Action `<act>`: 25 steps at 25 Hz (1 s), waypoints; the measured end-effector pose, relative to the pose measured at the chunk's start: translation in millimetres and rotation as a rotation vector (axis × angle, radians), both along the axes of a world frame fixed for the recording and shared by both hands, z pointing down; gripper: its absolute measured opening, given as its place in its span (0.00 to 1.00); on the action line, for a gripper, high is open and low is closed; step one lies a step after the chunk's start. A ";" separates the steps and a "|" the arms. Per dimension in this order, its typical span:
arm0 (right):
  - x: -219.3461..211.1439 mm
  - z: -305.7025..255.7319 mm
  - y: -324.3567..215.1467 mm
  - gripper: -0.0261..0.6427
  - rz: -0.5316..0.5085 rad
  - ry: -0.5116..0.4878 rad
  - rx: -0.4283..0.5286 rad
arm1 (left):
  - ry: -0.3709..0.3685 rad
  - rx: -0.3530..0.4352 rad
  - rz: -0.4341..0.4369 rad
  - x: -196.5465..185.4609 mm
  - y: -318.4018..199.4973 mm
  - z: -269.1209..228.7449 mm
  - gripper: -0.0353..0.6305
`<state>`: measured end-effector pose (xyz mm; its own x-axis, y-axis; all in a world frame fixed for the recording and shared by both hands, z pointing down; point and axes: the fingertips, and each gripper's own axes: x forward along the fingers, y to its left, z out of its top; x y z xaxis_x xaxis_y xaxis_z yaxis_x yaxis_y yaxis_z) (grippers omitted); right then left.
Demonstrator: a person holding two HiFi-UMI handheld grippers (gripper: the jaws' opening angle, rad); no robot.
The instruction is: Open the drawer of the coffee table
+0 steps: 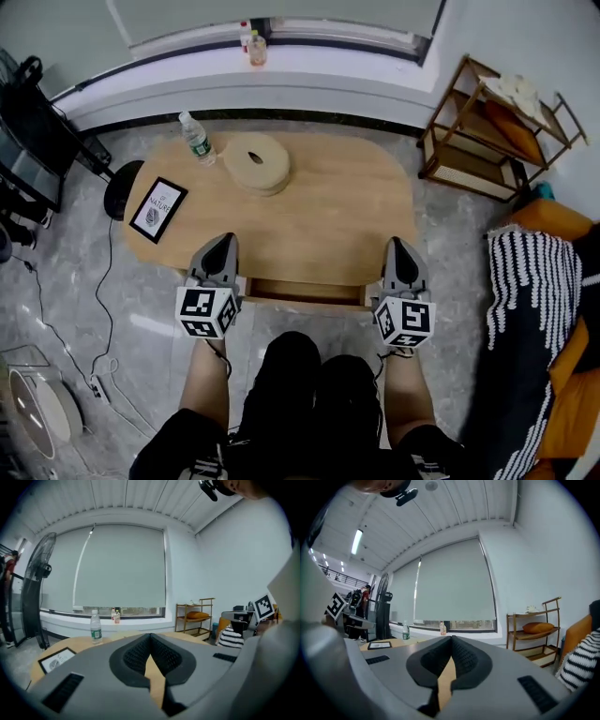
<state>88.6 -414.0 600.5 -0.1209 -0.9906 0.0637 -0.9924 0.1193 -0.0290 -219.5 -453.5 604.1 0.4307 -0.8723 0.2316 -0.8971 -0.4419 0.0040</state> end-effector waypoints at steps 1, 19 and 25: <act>-1.7 -27.0 -2.6 0.06 -0.006 0.013 -0.005 | -0.002 -0.005 0.029 9.3 -1.7 -27.9 0.08; 23.0 -449.1 163.6 0.06 0.009 0.066 0.087 | -0.040 0.097 0.090 81.8 164.6 -473.9 0.08; 28.1 -484.6 212.3 0.06 0.002 0.001 0.089 | -0.022 0.139 0.077 82.0 235.3 -502.3 0.08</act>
<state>116.7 -201.7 115.9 -0.1193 -0.9925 -0.0249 -0.9926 0.1198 -0.0175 -137.5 -218.2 101.8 0.4940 -0.8610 0.1209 -0.8596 -0.5045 -0.0809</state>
